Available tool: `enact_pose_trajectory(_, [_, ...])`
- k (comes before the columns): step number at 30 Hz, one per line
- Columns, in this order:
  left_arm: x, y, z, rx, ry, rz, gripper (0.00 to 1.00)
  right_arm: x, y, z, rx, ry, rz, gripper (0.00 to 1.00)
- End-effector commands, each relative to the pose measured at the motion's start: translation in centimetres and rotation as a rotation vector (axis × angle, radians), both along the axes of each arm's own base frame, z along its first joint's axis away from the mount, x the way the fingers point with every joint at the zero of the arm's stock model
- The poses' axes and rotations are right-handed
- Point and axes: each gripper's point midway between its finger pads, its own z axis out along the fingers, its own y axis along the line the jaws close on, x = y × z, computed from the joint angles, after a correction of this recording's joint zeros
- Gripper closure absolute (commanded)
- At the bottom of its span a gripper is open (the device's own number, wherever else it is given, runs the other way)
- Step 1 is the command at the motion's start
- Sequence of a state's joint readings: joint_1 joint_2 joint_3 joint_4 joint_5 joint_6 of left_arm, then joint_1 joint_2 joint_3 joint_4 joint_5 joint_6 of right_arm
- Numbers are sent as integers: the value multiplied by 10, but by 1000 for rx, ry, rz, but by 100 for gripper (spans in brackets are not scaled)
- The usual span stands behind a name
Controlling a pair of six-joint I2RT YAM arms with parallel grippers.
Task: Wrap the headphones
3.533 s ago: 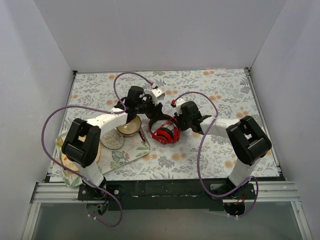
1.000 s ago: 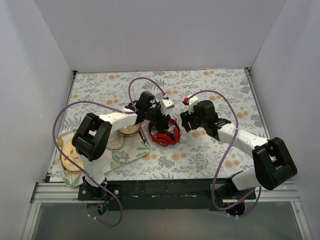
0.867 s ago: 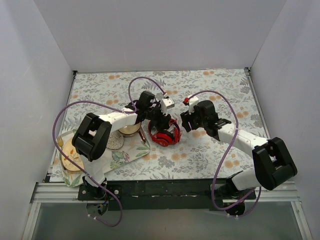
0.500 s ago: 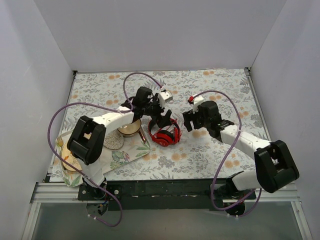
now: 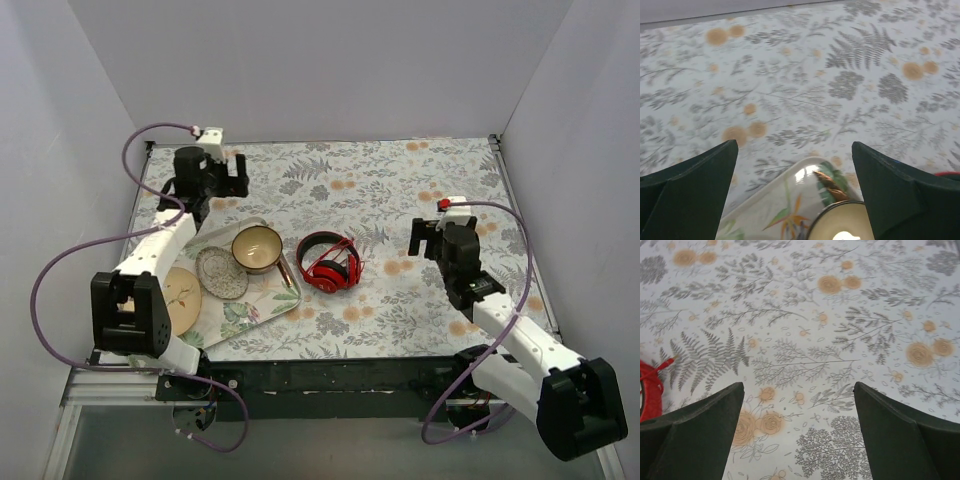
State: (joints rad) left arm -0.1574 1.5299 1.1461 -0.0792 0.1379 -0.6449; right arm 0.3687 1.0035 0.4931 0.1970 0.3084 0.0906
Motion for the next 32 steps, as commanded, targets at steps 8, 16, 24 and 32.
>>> enact_pose_trajectory(8, [-44, 106, -12, 8, 17, 275, 2, -11, -49, 41, 66, -248, -249, 1])
enact_pose_trajectory(16, [-49, 109, -19, -10, 43, 275, 2, -10, -45, 44, 68, -253, -220, 1])
enact_pose_trajectory(24, [-51, 102, -25, -30, 65, 246, 2, -4, -48, 51, 154, -259, -296, 1])
enact_pose_trajectory(32, [-53, 96, -32, -58, 95, 212, 2, -1, -45, 49, 226, -273, -319, 1])
